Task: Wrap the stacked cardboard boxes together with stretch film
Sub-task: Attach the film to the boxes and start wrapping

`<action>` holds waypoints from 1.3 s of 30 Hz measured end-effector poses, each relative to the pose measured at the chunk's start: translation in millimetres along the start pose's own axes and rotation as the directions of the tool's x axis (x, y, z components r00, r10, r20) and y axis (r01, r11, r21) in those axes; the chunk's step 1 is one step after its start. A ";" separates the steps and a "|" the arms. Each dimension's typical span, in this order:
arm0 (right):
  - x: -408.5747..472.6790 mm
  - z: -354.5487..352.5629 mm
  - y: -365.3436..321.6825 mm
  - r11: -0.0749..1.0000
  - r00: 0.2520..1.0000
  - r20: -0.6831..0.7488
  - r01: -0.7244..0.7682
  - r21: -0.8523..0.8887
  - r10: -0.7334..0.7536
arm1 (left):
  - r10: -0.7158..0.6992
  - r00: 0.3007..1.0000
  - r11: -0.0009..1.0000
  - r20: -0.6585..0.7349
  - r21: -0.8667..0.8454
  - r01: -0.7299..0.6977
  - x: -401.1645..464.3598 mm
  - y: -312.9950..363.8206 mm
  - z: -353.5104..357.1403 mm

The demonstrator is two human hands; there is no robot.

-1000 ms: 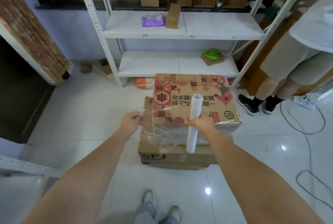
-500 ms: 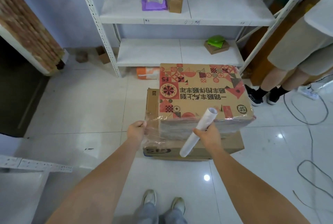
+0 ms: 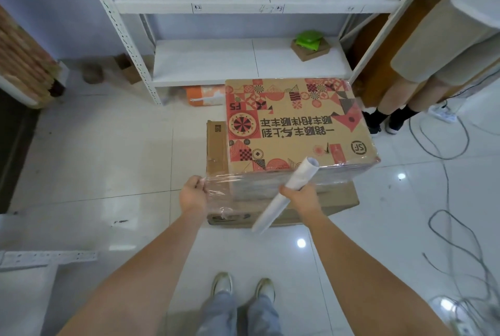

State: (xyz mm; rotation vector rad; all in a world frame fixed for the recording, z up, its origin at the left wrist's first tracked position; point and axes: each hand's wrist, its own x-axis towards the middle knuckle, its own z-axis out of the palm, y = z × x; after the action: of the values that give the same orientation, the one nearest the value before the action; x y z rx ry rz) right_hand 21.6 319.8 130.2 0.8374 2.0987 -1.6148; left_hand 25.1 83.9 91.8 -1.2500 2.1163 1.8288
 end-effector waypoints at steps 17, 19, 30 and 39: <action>-15.8 -57.0 10.5 0.985 0.927 0.348 -0.091 -0.148 0.138 | 0.302 0.840 0.710 0.450 0.482 -0.514 -38.0 56.9 -41.4; -17.0 -55.7 18.7 0.990 0.934 0.334 -0.093 -0.107 0.123 | 0.300 0.848 0.708 0.437 0.494 -0.505 -35.7 52.5 -42.8; -6.6 -46.0 27.6 0.993 0.989 0.147 -0.041 0.106 0.026 | 0.262 0.901 0.906 0.347 0.233 -0.353 -3.1 32.6 -30.8; 18.5 -43.9 36.4 0.995 1.000 0.003 0.003 -0.098 -0.002 | 0.149 0.925 0.955 0.349 0.193 -0.227 25.8 -0.2 -15.0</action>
State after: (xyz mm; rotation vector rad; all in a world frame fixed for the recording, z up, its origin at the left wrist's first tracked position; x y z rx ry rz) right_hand 34.2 372.3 104.2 0.7995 2.1582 -1.4997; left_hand 14.6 57.8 82.0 -0.6515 2.2325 1.6534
